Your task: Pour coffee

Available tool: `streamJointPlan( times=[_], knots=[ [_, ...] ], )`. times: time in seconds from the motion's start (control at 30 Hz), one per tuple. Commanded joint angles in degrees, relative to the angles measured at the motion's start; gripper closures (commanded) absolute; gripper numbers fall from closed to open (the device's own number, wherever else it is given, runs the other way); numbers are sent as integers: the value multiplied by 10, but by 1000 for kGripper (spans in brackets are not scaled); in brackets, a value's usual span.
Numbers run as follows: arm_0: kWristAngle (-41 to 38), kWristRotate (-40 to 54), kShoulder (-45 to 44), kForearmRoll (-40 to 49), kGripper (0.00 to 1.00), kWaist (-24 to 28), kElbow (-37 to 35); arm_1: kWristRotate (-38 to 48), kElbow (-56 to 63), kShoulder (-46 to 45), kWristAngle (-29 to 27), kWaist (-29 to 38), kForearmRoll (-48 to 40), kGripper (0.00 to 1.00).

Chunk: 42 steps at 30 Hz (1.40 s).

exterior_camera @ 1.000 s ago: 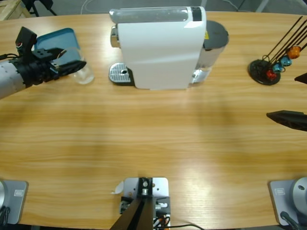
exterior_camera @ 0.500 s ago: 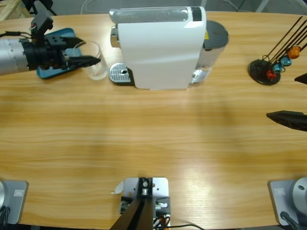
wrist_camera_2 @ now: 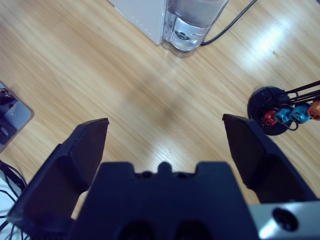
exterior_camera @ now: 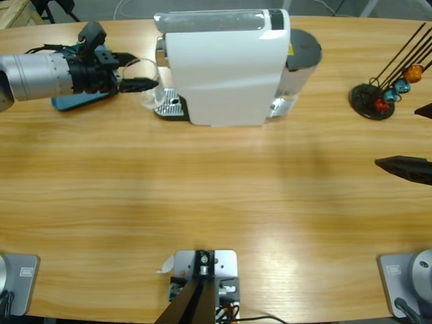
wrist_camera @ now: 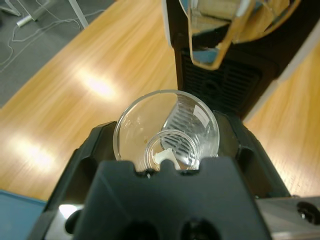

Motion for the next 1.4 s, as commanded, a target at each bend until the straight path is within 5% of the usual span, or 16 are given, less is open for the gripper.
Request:
streamJointPlan(
  times=[0.03, 0.63, 0.67, 0.7, 0.73, 0.77, 1.13, 1.4],
  knots=[
    [-15, -22, 39, -24, 1000, -14, -5, 5, 21, 3, -11, -8, -4, 0],
    [-26, -50, 66, -75, 1000, -35, -5, 5, 20, 9, -10, -12, -4, 0],
    [-24, -57, 67, -74, 916, -35, -7, 5, 20, 8, -10, -13, -4, 0],
    [-21, -67, 69, -74, 271, -35, -4, 5, 20, 9, -10, -12, -4, 0],
    [-19, -71, 67, -75, 68, -35, 1, 5, 20, 9, -11, -13, -4, 0],
    [-18, -76, 65, -76, 41, -35, 6, 5, 20, 9, -10, -13, -4, 0],
    [-21, -96, 41, -92, 36, -36, 26, 5, 20, 12, -11, -13, -4, 0],
    [-4, -98, -83, -90, 36, -28, 134, 5, 6, 11, -20, -13, 7, 0]
  ],
)
